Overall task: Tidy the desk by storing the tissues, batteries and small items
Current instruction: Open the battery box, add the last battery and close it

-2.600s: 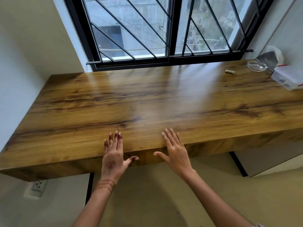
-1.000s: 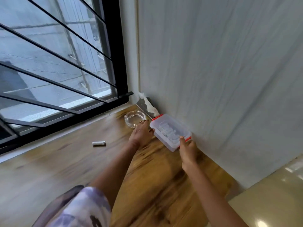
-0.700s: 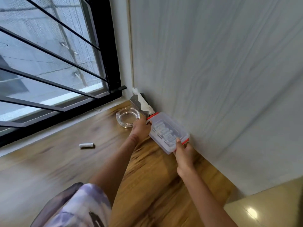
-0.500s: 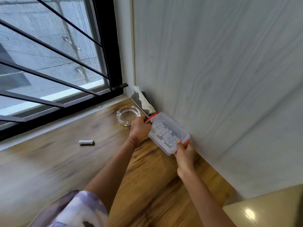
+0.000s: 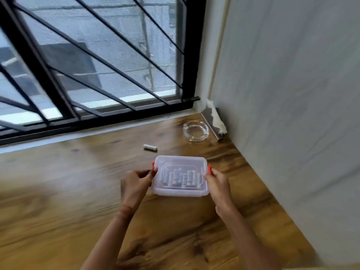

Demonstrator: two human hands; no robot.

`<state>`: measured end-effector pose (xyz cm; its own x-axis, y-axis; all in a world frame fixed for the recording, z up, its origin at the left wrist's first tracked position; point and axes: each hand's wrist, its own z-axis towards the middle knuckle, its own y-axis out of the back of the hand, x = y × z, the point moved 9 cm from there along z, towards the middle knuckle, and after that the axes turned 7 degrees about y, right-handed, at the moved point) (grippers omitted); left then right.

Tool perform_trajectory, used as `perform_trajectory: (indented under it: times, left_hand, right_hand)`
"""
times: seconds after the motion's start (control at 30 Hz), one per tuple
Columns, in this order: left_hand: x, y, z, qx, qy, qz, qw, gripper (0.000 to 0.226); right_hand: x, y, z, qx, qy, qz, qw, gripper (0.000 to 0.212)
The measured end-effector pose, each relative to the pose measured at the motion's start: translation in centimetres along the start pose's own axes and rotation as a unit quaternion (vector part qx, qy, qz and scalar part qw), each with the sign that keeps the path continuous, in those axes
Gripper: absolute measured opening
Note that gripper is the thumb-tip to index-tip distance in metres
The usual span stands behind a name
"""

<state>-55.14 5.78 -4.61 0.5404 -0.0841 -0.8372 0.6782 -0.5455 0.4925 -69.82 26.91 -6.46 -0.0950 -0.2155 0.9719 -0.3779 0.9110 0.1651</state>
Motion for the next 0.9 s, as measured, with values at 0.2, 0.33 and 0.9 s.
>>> perform_trajectory:
  times: [0.2, 0.33, 0.9]
  left_hand:
    - [5.5, 5.8, -2.7, -0.087, 0.069, -0.045, 0.993, 0.030]
    - [7.8, 6.9, -3.6, -0.099, 0.097, -0.067, 0.988, 0.030]
    - [9.2, 7.0, -3.8, -0.105, 0.083, -0.097, 0.986, 0.025]
  right_hand:
    - [0.3, -5.7, -1.3, 0.071, 0.043, -0.046, 0.995, 0.031]
    - [0.5, -7.6, -1.6, 0.089, 0.083, -0.094, 0.988, 0.032]
    - [6.5, -10.1, -2.3, 0.184, 0.336, -0.258, 0.887, 0.080]
